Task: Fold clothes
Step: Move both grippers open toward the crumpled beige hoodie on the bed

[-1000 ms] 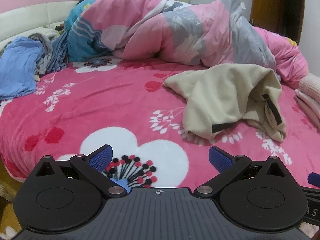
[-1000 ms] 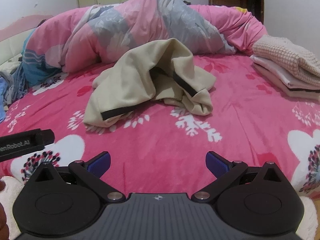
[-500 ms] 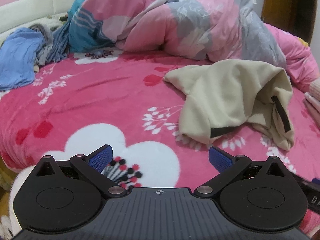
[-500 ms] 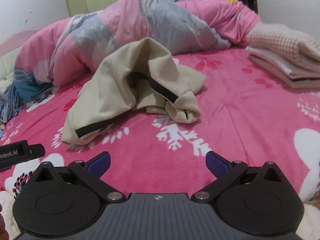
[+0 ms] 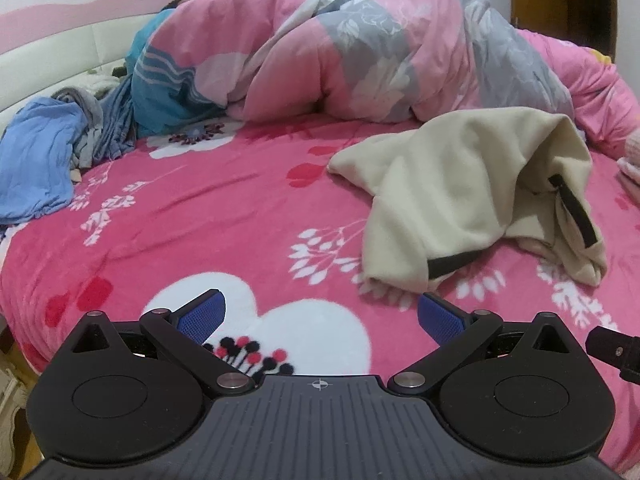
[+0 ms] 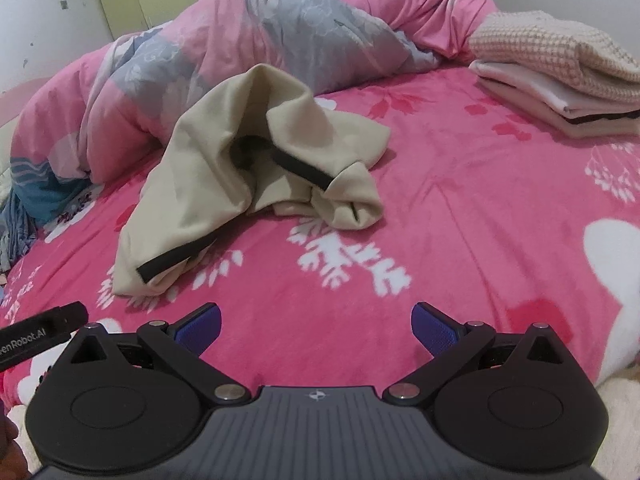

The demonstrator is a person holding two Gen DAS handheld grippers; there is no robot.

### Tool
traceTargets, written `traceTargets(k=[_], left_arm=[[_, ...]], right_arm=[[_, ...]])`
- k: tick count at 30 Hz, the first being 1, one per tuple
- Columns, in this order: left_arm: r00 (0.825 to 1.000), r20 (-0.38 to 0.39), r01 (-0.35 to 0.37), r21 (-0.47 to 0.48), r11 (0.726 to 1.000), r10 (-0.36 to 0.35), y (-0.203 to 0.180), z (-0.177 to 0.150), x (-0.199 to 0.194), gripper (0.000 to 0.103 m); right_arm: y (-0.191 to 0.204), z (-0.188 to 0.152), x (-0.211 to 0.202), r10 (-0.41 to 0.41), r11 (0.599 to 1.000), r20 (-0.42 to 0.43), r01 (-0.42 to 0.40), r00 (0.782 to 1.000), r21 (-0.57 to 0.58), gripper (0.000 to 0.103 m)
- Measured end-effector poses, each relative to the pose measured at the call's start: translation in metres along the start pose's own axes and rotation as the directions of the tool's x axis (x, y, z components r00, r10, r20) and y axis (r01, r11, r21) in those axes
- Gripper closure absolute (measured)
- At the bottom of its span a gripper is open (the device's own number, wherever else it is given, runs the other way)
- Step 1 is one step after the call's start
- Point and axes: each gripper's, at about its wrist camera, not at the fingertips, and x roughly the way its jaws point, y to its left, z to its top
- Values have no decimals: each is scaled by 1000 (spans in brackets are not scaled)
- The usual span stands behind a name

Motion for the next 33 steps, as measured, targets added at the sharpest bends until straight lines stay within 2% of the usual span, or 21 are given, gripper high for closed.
traceTargets(k=[8, 13, 22, 33], left_arm=[[999, -10, 38, -23, 999, -38, 17, -2, -3, 0], [998, -11, 55, -39, 998, -56, 27, -3, -6, 0], [999, -4, 43, -68, 997, -44, 41, 5, -6, 0], [999, 21, 43, -102, 994, -41, 48, 22, -10, 0]], right_arm=[[20, -2, -10, -51, 998, 9, 51, 999, -22, 0], [36, -1, -11, -44, 996, 30, 46, 999, -72, 0], [50, 2, -8, -29, 994, 22, 31, 999, -102, 0], [64, 20, -14, -7, 990, 42, 12, 999, -138, 0]])
